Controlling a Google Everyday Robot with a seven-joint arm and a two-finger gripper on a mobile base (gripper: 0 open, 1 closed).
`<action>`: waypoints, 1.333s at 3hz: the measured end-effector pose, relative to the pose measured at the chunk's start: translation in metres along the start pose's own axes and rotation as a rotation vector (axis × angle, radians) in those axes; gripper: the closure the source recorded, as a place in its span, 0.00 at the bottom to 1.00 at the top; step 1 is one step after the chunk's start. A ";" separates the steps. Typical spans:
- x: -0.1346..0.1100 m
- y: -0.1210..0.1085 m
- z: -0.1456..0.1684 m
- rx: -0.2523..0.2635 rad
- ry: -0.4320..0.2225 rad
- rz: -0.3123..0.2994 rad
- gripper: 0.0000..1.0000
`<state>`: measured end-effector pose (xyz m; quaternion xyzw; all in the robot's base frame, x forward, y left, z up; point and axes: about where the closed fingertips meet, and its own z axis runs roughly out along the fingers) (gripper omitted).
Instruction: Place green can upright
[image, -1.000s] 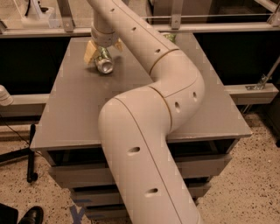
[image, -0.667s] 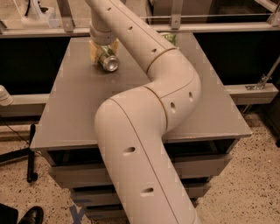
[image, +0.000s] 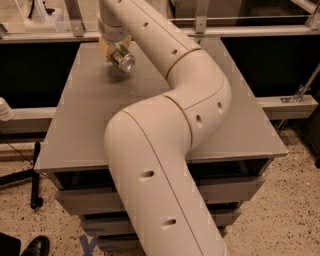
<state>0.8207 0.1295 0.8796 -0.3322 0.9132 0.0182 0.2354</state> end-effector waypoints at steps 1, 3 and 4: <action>-0.008 -0.014 -0.036 0.006 -0.115 0.023 1.00; 0.025 -0.056 -0.197 0.052 -0.488 0.159 1.00; 0.050 -0.019 -0.260 0.003 -0.636 0.149 1.00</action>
Offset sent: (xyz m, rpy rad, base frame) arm -0.1008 -0.0865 0.0927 0.4045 -0.4331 -0.0604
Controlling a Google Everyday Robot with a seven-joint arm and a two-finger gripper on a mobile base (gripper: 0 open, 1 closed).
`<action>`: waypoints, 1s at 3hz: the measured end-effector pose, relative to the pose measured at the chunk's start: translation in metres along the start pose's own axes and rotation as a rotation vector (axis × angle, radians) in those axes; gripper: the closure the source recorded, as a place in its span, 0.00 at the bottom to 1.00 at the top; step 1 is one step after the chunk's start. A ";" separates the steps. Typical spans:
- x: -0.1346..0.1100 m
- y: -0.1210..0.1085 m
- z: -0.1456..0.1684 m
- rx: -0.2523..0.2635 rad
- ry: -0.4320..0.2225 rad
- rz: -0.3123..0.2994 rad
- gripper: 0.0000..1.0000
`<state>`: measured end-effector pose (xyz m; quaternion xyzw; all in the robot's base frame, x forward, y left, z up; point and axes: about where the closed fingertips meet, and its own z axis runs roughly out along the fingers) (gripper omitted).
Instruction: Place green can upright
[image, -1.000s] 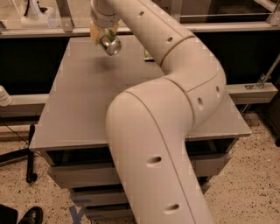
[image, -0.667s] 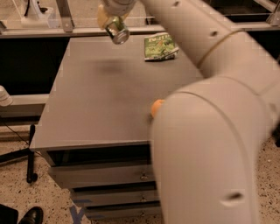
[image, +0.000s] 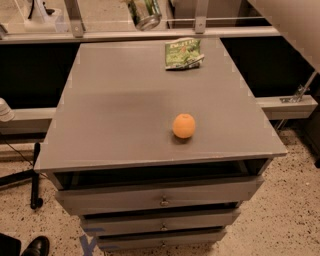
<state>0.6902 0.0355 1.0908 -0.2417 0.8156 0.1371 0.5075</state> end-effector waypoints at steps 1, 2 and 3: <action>0.022 0.016 0.000 -0.037 -0.022 0.015 1.00; 0.016 0.013 0.002 -0.058 -0.046 0.002 1.00; 0.030 0.005 0.015 -0.134 -0.101 0.010 1.00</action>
Offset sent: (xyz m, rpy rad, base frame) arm -0.0096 0.0108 -0.0077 0.0685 -0.0598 0.1217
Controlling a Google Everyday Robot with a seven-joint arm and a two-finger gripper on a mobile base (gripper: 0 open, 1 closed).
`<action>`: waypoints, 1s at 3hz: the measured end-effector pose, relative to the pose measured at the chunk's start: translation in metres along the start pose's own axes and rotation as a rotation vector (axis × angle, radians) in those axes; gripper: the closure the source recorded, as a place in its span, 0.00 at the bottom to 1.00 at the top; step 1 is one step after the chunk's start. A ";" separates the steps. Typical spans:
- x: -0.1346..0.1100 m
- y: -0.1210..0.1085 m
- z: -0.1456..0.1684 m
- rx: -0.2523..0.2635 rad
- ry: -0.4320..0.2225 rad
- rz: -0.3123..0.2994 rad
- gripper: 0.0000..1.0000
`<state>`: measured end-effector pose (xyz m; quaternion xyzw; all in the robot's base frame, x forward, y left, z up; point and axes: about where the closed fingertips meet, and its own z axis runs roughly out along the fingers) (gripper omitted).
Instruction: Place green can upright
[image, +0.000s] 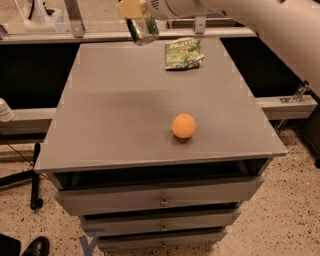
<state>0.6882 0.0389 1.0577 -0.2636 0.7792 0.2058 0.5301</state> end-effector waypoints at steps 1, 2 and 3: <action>0.026 -0.030 -0.001 -0.076 -0.091 0.071 1.00; 0.049 -0.062 -0.016 -0.142 -0.174 0.119 1.00; 0.077 -0.082 -0.037 -0.189 -0.213 0.097 1.00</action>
Offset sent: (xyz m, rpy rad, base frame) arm 0.0117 -0.1210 -0.0650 0.2593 -0.1734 0.1773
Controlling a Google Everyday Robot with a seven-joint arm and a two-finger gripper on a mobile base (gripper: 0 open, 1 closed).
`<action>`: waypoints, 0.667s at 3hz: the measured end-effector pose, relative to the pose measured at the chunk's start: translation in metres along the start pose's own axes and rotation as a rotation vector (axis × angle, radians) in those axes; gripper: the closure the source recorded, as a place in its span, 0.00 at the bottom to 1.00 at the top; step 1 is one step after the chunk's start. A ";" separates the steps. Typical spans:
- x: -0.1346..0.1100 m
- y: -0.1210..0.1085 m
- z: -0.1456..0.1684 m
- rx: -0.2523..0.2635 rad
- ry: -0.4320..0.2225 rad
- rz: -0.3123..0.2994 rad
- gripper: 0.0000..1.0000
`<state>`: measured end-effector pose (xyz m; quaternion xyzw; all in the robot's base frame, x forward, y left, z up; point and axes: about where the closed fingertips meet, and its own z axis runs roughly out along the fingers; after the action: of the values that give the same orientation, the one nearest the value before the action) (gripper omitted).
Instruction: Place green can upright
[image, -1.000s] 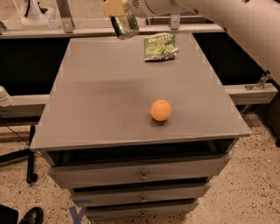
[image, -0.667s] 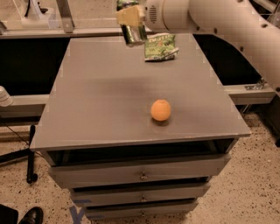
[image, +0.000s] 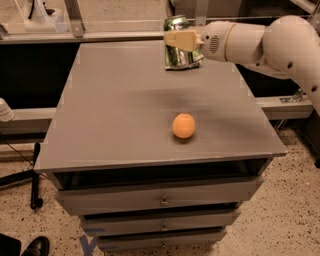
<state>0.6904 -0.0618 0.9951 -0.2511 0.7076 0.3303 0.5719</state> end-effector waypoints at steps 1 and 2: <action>0.002 -0.001 -0.002 -0.002 -0.001 -0.034 1.00; -0.002 0.006 0.002 -0.025 -0.014 -0.042 1.00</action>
Offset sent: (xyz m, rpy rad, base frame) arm -0.0058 0.0107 0.0092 -0.0090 -0.0790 0.0510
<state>0.6875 -0.0561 0.9975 -0.2706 0.6940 0.3288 0.5806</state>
